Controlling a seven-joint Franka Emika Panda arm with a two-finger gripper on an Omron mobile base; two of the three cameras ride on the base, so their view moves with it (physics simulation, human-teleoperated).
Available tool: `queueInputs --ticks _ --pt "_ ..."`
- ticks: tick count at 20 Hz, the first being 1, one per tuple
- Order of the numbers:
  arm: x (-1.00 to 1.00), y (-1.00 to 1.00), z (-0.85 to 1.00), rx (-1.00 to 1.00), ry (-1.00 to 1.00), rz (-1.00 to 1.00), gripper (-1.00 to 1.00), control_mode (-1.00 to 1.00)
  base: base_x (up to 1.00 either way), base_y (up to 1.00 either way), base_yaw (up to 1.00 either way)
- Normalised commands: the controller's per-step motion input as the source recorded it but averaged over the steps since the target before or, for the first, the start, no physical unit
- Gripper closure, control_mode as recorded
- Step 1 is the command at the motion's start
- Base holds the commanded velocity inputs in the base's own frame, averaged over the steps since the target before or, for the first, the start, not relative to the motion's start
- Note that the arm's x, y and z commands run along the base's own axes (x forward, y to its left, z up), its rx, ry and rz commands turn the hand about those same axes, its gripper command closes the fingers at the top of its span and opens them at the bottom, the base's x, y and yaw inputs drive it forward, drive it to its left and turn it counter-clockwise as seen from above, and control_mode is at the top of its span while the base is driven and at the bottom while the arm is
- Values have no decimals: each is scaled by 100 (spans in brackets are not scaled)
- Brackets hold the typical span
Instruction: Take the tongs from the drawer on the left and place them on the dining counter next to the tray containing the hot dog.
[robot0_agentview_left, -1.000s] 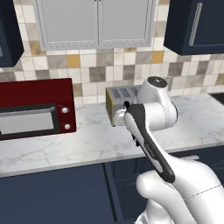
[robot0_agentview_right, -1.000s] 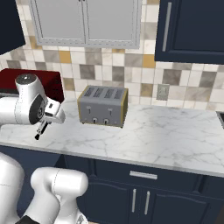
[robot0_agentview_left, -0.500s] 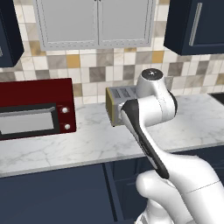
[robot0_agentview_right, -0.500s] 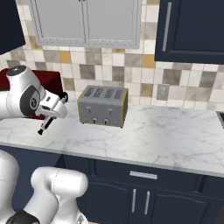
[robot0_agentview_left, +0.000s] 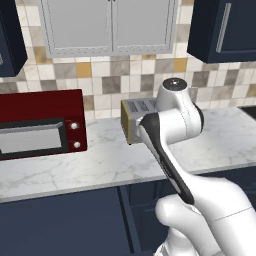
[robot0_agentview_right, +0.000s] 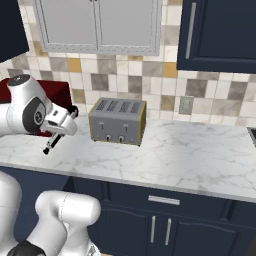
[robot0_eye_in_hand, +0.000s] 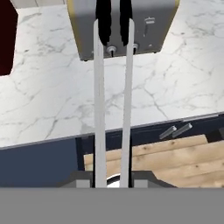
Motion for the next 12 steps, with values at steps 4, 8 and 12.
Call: queueInputs --ticks 4,8,12 --pt "-6 -3 -4 0 1 -1 100 100 -19 -32 -19" --pt "0 0 0 0 0 0 100 100 -10 -93 -48" --pt "0 0 0 0 0 0 100 100 0 -100 -55"
